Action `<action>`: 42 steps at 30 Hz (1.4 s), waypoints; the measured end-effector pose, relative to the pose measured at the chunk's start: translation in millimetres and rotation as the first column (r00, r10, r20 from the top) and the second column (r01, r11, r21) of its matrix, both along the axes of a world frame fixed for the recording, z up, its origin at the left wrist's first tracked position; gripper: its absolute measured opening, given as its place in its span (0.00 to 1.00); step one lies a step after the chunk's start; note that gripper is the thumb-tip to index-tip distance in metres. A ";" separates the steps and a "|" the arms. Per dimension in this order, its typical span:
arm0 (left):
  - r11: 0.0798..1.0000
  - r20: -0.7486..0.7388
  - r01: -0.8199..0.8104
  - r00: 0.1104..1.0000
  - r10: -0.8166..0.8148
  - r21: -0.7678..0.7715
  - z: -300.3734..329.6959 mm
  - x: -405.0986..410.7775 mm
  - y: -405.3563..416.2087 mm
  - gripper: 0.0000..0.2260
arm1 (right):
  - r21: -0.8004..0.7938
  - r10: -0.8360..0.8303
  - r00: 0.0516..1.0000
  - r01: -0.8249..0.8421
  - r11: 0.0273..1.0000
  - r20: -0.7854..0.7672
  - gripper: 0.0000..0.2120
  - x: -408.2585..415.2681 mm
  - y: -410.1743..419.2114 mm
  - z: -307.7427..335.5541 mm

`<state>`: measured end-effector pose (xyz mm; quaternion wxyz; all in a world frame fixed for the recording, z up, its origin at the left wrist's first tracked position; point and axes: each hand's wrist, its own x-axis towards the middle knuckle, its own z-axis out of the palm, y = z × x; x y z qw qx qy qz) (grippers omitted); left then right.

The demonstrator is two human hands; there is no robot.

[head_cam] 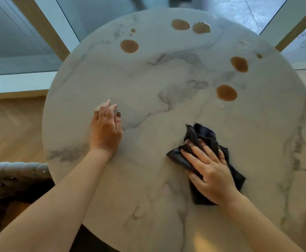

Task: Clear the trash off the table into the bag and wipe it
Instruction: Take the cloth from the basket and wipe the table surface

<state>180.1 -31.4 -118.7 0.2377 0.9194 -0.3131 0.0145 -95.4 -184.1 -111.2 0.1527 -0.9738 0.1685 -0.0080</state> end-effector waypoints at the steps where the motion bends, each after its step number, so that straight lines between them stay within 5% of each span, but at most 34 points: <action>1: 1.000 -0.002 0.010 1.000 -0.010 0.022 -0.2 -0.3 0.0 0.21 | -0.003 -0.113 0.993 0.113 0.994 -0.019 0.27 5.1 -17.9 1.0; 5: 0.990 -0.033 0.020 0.999 -0.016 0.137 0.8 0.9 0.1 0.24 | 0.027 -0.431 0.898 0.435 0.900 -0.095 0.26 69.2 -39.2 5.8; 10: 0.964 -0.054 0.001 0.998 0.013 0.265 4.2 -5.4 -4.7 0.25 | -0.015 0.154 0.988 -0.154 0.988 0.015 0.23 55.1 35.9 2.7; 12: 0.957 -0.057 -0.035 0.997 0.054 0.287 8.2 -17.8 -8.1 0.25 | -0.009 0.215 0.976 -0.215 0.977 0.017 0.22 8.1 26.5 0.5; 16: 0.956 -0.068 -0.014 0.997 0.036 0.294 13.7 -64.8 -25.4 0.27 | 0.005 -0.172 0.985 0.172 0.985 -0.008 0.25 -61.4 -59.6 -0.6; 19: 0.954 -0.080 0.029 0.997 -0.005 0.299 11.5 -98.0 -57.7 0.27 | 0.040 -0.536 0.842 0.538 0.842 -0.061 0.25 -40.6 -145.0 4.6; 22: 0.959 -0.079 -0.006 0.996 0.029 0.282 6.7 -116.2 -85.7 0.29 | 0.066 -0.651 0.757 0.653 0.754 -0.060 0.25 25.2 -193.8 7.7; 26: 0.959 -0.055 -0.080 0.994 0.099 0.270 3.5 -120.9 -97.4 0.30 | 0.110 -0.308 0.951 0.304 0.946 0.017 0.25 87.2 -159.5 4.1; 29: 0.958 -0.037 -0.087 0.994 0.101 0.272 1.6 -121.6 -94.8 0.30 | 0.092 -0.037 0.996 0.029 0.995 0.087 0.23 45.1 -115.8 0.5; 33: 0.952 -0.039 -0.097 0.993 0.113 0.291 1.2 -122.3 -98.3 0.28 | 0.055 -0.303 0.952 0.300 0.952 0.050 0.24 -10.1 -163.0 -2.4; 37: 0.952 -0.034 -0.104 0.992 0.119 0.286 0.3 -121.3 -97.1 0.28 | 0.060 -0.523 0.852 0.523 0.850 -0.012 0.25 58.9 -203.7 2.2; 39: 0.954 -0.033 -0.107 0.992 0.121 0.280 0.4 -121.9 -97.2 0.28 | 0.087 -0.396 0.918 0.396 0.914 -0.008 0.26 100.9 -183.3 1.8; 42: 0.956 -0.024 -0.106 0.993 0.117 0.272 0.2 -122.6 -96.1 0.28 | 0.129 0.042 0.997 -0.050 0.990 0.062 0.25 91.5 -127.8 -0.6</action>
